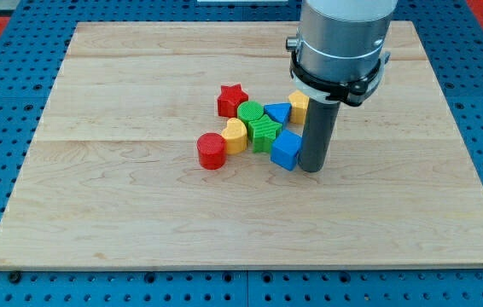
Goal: Move the red circle towards the bottom right side of the board
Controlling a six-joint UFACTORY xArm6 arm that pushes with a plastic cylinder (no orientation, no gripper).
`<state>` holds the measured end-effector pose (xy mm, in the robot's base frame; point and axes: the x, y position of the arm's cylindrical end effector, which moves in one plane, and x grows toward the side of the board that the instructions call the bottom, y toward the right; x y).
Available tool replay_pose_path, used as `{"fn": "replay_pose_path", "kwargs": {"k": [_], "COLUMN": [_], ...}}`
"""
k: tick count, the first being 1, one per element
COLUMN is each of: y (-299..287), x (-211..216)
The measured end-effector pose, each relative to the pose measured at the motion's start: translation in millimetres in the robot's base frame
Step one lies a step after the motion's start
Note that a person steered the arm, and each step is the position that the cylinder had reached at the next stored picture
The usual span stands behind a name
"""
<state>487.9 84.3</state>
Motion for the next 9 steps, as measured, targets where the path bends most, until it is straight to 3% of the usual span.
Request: {"fn": "replay_pose_path", "kwargs": {"k": [2, 3, 4, 5, 6, 8, 9], "y": [-9, -49, -109, -183, -211, -174, -121], "x": [10, 56, 76, 64, 36, -34, -32]}}
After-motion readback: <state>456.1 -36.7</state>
